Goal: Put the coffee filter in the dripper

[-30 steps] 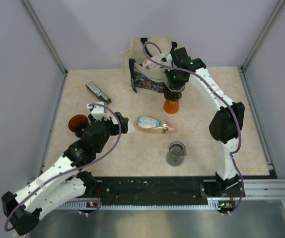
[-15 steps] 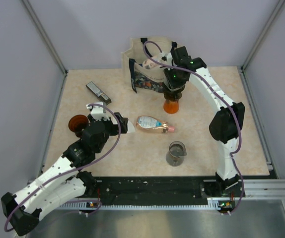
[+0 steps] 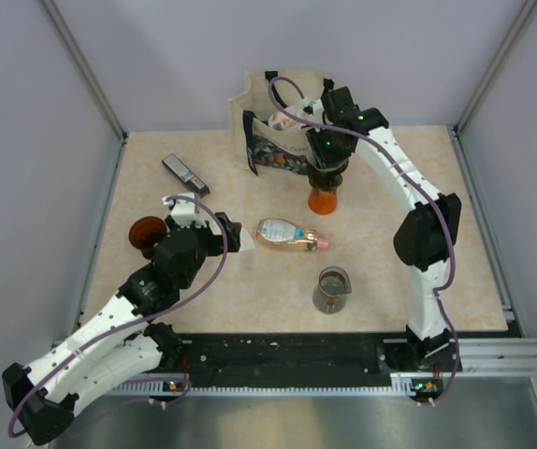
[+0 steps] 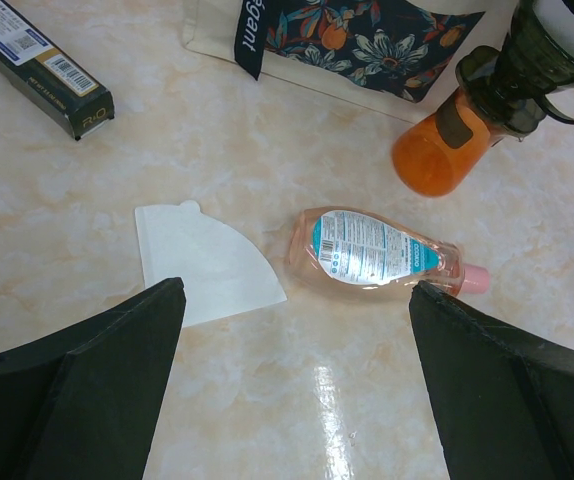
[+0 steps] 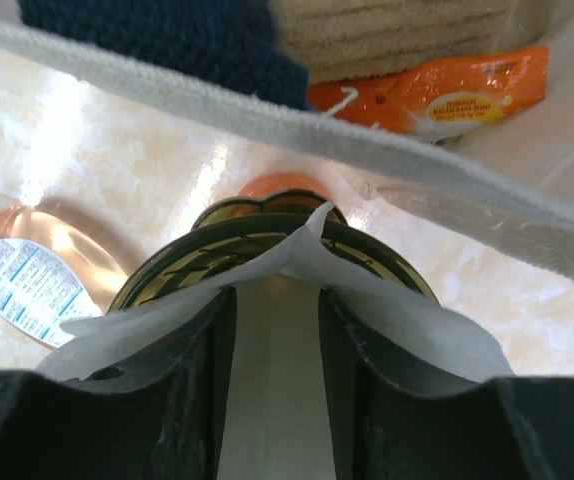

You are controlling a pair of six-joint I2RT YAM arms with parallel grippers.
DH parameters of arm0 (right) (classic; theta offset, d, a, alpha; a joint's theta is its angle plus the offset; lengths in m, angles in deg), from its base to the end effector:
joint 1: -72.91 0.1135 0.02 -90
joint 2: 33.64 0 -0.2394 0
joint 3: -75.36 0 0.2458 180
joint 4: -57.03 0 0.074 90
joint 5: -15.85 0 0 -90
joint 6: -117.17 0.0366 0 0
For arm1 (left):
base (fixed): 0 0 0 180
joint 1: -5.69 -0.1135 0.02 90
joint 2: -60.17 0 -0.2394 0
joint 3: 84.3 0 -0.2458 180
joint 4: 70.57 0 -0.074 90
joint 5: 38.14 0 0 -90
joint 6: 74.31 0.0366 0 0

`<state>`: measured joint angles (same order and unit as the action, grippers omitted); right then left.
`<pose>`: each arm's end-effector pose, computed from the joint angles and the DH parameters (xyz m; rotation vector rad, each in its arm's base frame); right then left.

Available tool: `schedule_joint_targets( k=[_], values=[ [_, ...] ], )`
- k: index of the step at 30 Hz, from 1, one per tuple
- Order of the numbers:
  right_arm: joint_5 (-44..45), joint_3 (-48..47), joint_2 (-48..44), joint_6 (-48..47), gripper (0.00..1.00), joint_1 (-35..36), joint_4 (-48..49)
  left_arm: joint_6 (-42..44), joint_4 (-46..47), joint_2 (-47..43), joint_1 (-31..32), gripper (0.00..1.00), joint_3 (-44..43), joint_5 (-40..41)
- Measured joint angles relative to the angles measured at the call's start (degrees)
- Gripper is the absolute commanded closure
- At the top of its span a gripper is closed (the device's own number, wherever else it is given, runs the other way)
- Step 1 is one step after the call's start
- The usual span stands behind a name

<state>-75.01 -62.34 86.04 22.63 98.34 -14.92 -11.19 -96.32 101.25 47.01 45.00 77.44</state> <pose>0.3948 0.1883 0.3081 -0.6575 2.4327 0.1673 0.1491 -0.1101 0.2822 -0.0793 1.8432 -0.4247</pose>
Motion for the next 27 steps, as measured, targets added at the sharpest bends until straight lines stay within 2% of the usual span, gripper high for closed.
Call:
schedule_joint_targets(
  k=[6, 27],
  values=[
    [0.04, -0.66, -0.02, 0.02, 0.78, 0.02, -0.2, 0.0, 0.0, 0.0, 0.0, 0.01, 0.0, 0.0],
    [1.9, -3.3, -1.31, 0.04, 0.77, 0.07, -0.48, 0.0, -0.04, -0.39, 0.0, 0.01, 0.0, -0.07]
  ],
)
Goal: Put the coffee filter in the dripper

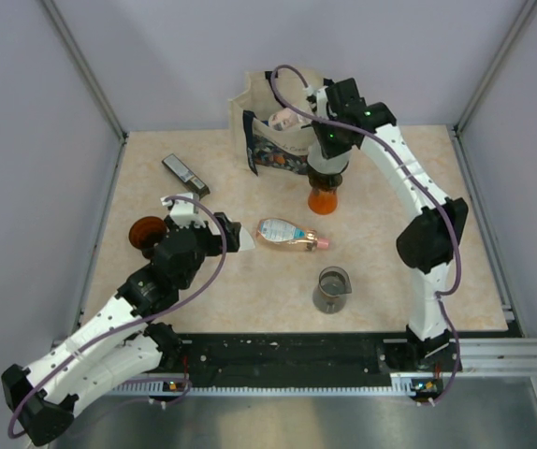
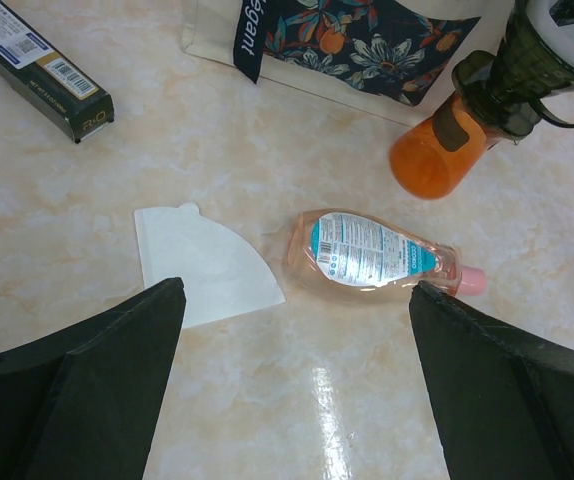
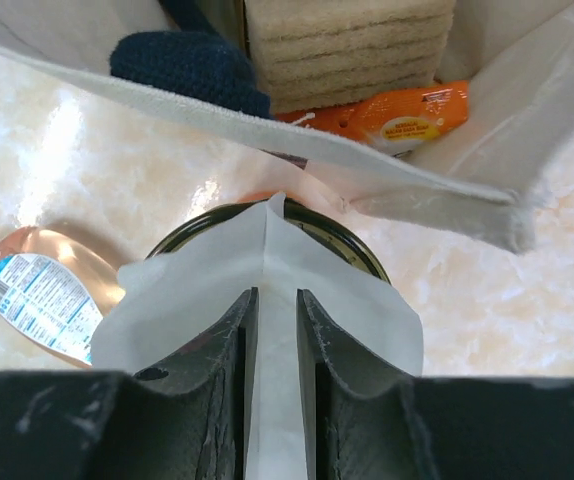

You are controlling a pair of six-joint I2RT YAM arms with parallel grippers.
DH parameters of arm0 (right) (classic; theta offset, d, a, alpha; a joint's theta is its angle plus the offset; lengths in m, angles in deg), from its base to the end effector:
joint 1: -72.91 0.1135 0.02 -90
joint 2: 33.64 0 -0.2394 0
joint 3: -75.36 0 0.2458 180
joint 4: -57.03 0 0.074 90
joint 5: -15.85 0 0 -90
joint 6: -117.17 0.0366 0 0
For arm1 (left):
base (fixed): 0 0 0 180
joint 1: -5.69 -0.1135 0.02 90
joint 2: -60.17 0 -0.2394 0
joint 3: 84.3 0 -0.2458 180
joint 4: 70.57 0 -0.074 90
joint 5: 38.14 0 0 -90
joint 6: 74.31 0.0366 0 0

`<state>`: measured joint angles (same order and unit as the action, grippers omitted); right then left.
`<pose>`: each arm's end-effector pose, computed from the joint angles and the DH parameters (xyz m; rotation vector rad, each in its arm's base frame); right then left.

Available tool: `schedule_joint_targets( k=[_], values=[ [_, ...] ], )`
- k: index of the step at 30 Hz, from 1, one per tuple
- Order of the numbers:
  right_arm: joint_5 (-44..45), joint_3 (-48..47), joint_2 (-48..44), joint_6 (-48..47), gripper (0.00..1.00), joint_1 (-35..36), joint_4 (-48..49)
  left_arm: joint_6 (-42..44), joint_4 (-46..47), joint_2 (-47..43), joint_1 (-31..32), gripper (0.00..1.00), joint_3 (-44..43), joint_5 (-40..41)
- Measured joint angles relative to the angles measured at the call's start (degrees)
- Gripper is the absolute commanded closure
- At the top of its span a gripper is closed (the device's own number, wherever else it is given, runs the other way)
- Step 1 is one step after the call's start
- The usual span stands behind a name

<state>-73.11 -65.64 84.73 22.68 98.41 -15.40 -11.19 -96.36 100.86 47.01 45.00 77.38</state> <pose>0.3902 0.1854 0.3343 -0.6247 2.3637 0.1413 0.1482 -0.1093 0.2832 -0.0803 1.8382 -0.4291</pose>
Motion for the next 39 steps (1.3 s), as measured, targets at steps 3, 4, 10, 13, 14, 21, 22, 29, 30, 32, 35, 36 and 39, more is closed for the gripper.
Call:
schedule_joint_targets(
  k=[3, 4, 10, 13, 14, 21, 22, 29, 30, 32, 35, 36, 39],
  values=[
    [0.24, -0.02, -1.62, 0.0, 0.76, 0.0, -0.04, -0.02, 0.0, -0.33, 0.0, 0.01, 0.0, 0.0],
    [0.28, -0.02, -2.14, 0.0, 0.76, 0.0, -0.04, -0.02, 0.0, -0.44, 0.0, 0.01, 0.0, 0.0],
    [1.99, 2.32, -8.76, 0.31, 0.69, 0.0, 1.51, -0.33, -0.09, -0.46, 0.0, 0.01, 0.0, 0.07],
    [4.11, 10.38, -16.85, 1.29, 0.48, 0.0, 5.7, -0.85, -0.83, -0.46, 0.0, 0.01, 0.0, 0.31],
    [4.9, 13.99, -20.11, 1.81, 0.37, 0.0, 7.58, -1.2, -1.31, -0.5, 0.0, 0.01, 0.0, 0.57],
    [9.11, 47.56, -46.42, 6.69, 0.01, 0.07, 26.6, -4.02, -5.2, -1.29, 0.0, 0.01, -0.26, 3.13],
    [9.55, 53.86, -51.01, 7.98, 0.01, 0.09, 30.49, -4.68, -6.03, -1.31, 0.0, 0.01, -0.39, 3.61],
    [10.43, 79.84, -72.26, 14.99, 0.01, 0.15, 45.92, -8.87, -10.99, -1.27, -0.04, 0.01, -1.68, 6.36],
    [10.75, 82.55, -74.64, 15.76, 0.01, 0.15, 47.5, -9.44, -11.54, -1.07, -0.04, 0.01, -1.73, 6.54],
    [12.55, 87.6, -79.1, 17.51, 0.01, 0.15, 50.42, -10.91, -12.9, -0.07, -0.07, 0.01, -2.1, 6.97],
    [15.13, 92.7, -84.04, 19.02, 0.01, 0.15, 52.43, -13.03, -16.22, 2.1, -0.13, 0.01, -3.76, 8.04],
    [15.56, 93.98, -85.44, 19.32, 0.01, 0.15, 52.81, -13.7, -17.27, 2.67, -0.2, 0.01, -4.31, 8.5],
    [15.98, 96.43, -88.28, 20.02, 0.01, 0.15, 53.31, -15.54, -20.5, 2.97, -0.44, 0.01, -5.88, 9.66]
  ],
)
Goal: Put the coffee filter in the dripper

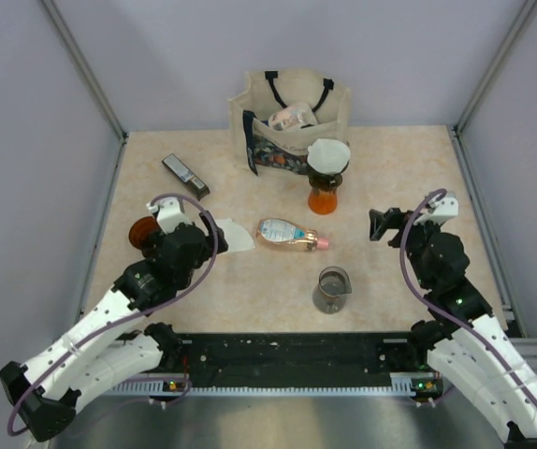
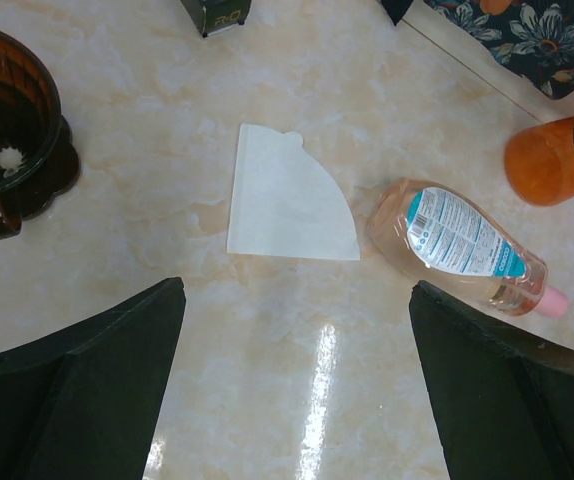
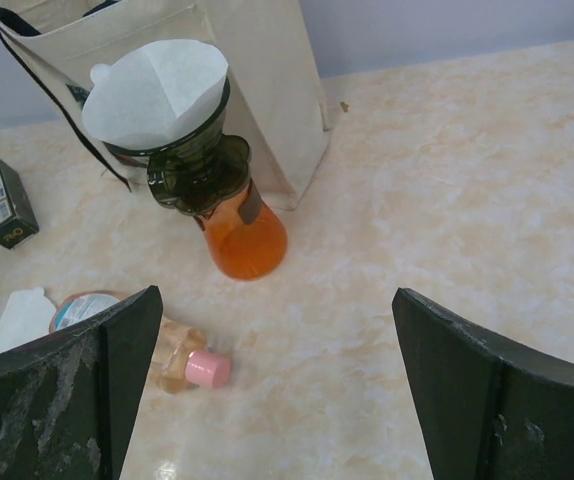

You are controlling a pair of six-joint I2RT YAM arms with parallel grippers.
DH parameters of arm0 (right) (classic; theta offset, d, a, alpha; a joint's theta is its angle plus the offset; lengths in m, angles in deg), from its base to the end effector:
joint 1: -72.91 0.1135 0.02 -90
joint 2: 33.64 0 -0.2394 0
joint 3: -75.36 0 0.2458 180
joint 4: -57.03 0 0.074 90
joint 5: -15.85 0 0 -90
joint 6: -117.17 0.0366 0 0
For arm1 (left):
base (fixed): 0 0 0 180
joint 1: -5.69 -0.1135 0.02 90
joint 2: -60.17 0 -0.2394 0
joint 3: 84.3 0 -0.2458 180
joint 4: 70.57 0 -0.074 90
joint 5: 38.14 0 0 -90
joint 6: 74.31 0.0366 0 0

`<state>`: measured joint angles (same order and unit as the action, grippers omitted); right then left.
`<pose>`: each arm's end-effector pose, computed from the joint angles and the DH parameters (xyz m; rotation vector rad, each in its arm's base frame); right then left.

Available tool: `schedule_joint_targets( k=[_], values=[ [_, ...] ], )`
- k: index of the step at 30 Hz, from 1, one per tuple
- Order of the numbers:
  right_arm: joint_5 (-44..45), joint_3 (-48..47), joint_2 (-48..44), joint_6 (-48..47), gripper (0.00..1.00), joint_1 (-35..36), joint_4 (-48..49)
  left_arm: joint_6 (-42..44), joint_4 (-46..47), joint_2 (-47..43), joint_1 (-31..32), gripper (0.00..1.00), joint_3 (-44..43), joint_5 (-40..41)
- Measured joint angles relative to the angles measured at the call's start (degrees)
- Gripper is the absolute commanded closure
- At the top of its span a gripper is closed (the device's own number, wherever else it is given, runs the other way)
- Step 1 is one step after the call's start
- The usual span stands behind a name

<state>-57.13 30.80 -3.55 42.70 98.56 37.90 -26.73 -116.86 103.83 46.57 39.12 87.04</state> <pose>0.1484 0.0594 0.2861 0.0808 1.6553 0.3022 0.1447 -0.0974 0.2766 -0.3715 2.0118 -0.2444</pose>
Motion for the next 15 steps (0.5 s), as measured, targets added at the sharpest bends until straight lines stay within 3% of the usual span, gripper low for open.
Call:
schedule_joint_targets(
  k=[8, 11, 15],
  values=[
    [-0.7, 1.42, 0.31, 0.57, 0.02, 0.0, 1.18, -3.76, -4.52, 2.32, -4.7, 0.01, -2.71, -1.09],
    [-1.16, 1.97, 0.94, 0.61, 0.02, 0.0, 1.09, -5.35, -8.41, 5.81, -9.9, 0.01, -5.46, -2.14],
    [-1.49, 2.34, 2.14, 0.59, 0.02, 0.0, 1.14, -6.97, -12.09, 6.73, -21.44, 0.01, -7.93, -2.73]
  ],
)
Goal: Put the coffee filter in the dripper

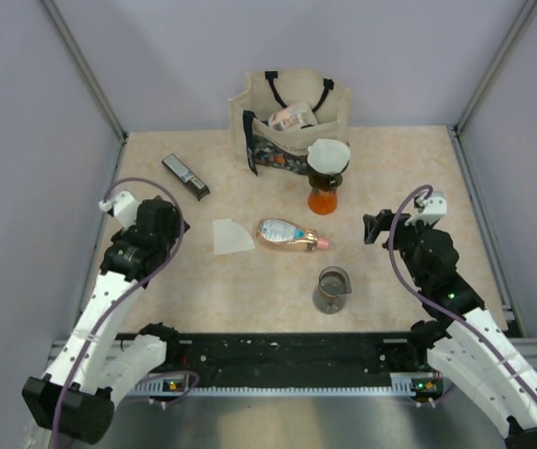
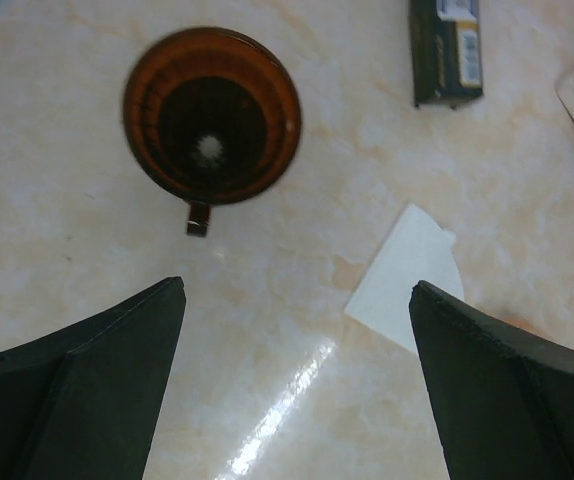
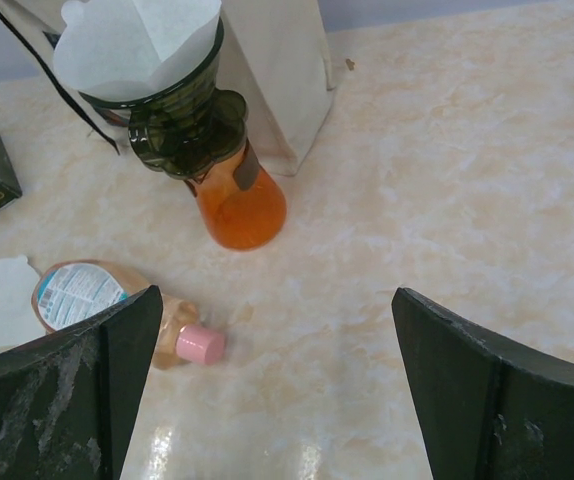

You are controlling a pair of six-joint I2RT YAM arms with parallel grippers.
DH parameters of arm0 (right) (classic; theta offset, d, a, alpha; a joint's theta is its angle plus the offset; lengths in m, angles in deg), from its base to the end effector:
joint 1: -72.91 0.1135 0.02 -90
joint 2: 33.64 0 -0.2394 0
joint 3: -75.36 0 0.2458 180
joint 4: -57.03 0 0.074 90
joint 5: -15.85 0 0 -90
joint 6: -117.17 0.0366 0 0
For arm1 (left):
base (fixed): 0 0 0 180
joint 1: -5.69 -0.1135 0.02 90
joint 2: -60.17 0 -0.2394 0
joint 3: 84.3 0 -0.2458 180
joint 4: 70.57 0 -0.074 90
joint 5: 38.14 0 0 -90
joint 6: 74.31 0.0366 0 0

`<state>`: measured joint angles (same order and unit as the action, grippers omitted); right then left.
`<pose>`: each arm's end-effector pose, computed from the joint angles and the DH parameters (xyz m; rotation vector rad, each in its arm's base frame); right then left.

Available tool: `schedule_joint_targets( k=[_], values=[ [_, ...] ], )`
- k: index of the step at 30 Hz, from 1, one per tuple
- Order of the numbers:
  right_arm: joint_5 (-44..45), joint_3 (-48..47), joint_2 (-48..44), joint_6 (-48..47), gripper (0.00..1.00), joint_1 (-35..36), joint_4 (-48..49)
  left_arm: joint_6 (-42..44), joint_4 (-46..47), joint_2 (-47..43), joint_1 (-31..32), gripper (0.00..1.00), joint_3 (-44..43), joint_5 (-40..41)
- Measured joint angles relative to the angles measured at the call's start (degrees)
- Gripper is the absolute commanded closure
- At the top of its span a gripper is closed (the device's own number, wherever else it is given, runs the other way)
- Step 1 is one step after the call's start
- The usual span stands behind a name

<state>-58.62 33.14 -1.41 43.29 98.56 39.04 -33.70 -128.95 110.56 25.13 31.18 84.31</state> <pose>0.1555 0.0638 0.2686 0.0597 1.7140 0.3108 0.1771 -0.0417 0.2848 -0.8234 2.0406 0.0035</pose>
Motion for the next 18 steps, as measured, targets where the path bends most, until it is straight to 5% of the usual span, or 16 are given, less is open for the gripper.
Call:
schedule_joint_targets(
  k=[7, 18],
  values=[
    [0.07, 0.0, 1.33, -0.02, 0.02, 0.0, -0.5, -0.66, 0.11, 2.05, -19.39, 0.09, -0.13, -5.2],
    [0.44, 0.0, 2.49, -0.07, 0.03, 0.0, -0.5, 1.44, 7.96, 5.86, -35.58, 0.18, 7.93, -12.37]
  ],
)
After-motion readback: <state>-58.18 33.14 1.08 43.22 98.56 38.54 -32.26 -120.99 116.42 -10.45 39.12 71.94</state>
